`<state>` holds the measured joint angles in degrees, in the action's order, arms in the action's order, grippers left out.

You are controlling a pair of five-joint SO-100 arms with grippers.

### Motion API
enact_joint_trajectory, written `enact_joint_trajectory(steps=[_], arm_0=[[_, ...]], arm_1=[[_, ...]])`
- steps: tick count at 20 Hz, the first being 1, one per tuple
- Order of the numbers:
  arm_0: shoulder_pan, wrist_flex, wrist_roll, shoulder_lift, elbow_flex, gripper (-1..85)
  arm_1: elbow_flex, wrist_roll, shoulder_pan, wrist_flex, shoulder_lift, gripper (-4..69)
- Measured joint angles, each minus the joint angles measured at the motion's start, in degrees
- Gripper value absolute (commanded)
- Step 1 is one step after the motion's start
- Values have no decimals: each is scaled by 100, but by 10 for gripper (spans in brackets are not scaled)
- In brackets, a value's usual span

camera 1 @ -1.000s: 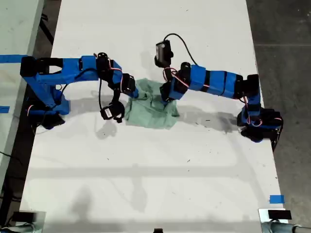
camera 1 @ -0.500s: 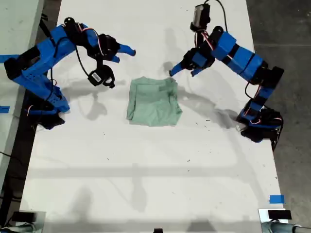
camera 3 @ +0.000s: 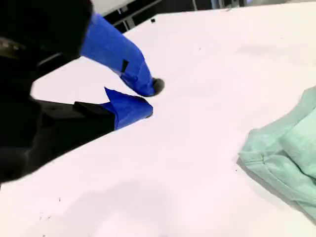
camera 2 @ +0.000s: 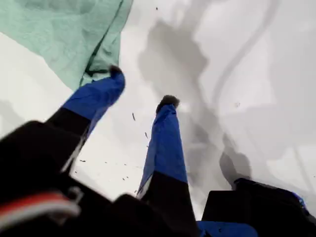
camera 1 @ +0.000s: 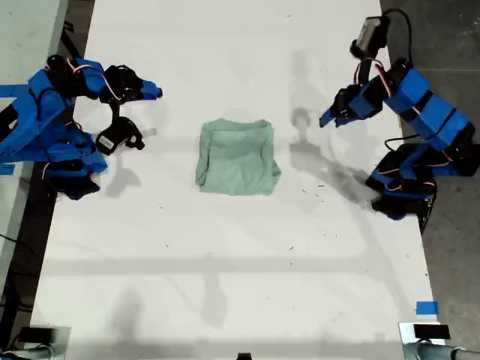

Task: Fold tshirt

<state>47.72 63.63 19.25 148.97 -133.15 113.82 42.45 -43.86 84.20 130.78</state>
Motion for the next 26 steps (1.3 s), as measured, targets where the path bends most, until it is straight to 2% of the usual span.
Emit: enact_joint_trajectory(steps=[2,5,7,10,12,14,15,16,19,22,26], arm_0=[[-422,-422,-229,1415,-1178,1],[-1380,-1011,-1011,3331,-3085,1],[-1995,-1055,-1512,4324,-4096,1],[-2276,-686,-2065,5106,-4834,10],[-2426,-308,-2338,5106,-4852,106],[-2628,-123,-2646,5106,-4852,131],[-2760,-123,-2751,5106,-4869,131],[-2813,-114,-2751,5106,-4878,133],[-2874,-35,-2514,5106,-4878,133],[-2874,-35,-2496,5106,-4878,133],[-2909,-35,-2496,5106,-4878,133]], arm_1=[[1046,-642,536,-272,853,34],[2742,-1837,1600,-1160,1960,27],[3885,-2505,1942,-1696,2619,27],[5256,-3287,2382,-2294,3366,28],[6029,-3920,2399,-2347,4140,25],[6240,-4447,2540,-1828,5467,81],[6258,-4456,2558,-1538,6196,80],[6258,-4210,2522,-1397,6548,81],[6267,-2417,2505,-1380,6759,81],[6267,-114,2540,-1354,6785,64],[6267,352,2540,-1292,6785,59]])
